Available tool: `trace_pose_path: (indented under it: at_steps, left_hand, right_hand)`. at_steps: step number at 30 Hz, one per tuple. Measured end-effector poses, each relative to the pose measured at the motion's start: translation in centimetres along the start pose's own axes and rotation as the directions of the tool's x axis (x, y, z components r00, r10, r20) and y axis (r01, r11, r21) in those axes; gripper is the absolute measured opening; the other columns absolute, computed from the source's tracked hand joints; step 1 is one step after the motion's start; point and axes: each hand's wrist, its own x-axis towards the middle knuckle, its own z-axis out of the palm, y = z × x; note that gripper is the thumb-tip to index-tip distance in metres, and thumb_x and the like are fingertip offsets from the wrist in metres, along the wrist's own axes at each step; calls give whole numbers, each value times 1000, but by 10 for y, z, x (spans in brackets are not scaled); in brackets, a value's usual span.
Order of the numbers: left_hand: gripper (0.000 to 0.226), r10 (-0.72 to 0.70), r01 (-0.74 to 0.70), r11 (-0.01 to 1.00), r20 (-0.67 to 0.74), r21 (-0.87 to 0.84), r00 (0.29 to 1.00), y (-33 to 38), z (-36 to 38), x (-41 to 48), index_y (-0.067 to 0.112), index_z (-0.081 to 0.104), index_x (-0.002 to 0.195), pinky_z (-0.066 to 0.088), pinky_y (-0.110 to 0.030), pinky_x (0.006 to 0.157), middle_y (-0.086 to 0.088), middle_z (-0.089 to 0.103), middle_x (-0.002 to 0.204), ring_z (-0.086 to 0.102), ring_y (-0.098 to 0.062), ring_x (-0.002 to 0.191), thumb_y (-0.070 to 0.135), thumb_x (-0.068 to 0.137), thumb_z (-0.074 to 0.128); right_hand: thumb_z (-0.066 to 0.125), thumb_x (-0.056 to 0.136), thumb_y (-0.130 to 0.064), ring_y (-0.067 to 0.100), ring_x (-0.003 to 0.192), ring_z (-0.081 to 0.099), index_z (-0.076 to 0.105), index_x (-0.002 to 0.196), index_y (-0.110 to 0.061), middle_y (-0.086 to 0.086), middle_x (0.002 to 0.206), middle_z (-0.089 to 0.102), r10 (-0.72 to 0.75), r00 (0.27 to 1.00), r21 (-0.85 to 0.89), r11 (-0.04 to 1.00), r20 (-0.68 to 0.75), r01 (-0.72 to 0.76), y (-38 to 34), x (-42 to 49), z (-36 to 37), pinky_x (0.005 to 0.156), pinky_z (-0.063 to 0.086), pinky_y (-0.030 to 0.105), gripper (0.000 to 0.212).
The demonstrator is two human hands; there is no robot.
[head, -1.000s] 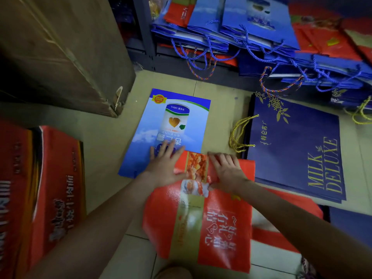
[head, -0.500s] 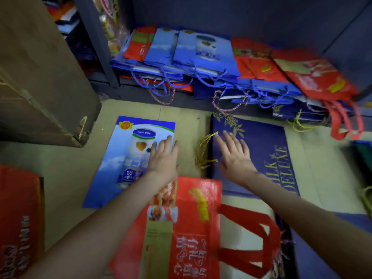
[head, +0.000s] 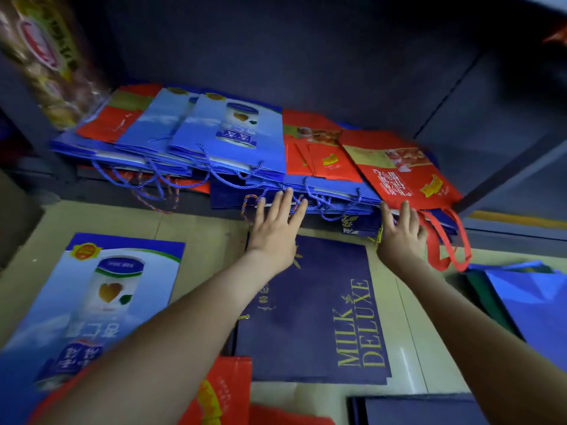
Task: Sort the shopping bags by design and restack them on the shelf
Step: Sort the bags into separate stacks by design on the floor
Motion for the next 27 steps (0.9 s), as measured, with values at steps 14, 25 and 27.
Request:
trace_pose_path:
  at_steps: [14, 25, 27]
  left_hand:
    - [93, 135, -133, 991, -81, 30, 987, 44, 16, 8, 20, -8, 151, -11, -44, 114, -11, -14, 157, -12, -25, 145, 17, 85, 58]
    - [43, 500, -415, 863, -367, 287, 785, -47, -14, -67, 1, 61, 122, 45, -45, 100, -18, 62, 122, 60, -30, 114, -1, 86, 38]
    - [39, 552, -466, 825, -283, 318, 784, -68, -7, -103, -1, 65, 116, 53, -40, 88, -17, 66, 115, 66, -30, 103, 2, 93, 33]
  right_hand:
    - [39, 99, -12, 42, 126, 46, 47, 133, 4, 28, 129, 54, -243, 908, 175, 933, -341, 315, 36, 38, -15, 99, 41, 47, 38]
    - [32, 102, -12, 23, 129, 44, 45, 132, -2, 13, 135, 52, -755, 413, 203, 361, -509, 910, -32, -109, 17, 110, 32, 38, 34]
    - [39, 97, -12, 21, 134, 39, 37, 140, -9, 10, 142, 46, -817, 415, 181, 373, -400, 910, -44, -130, 32, 110, 31, 42, 43]
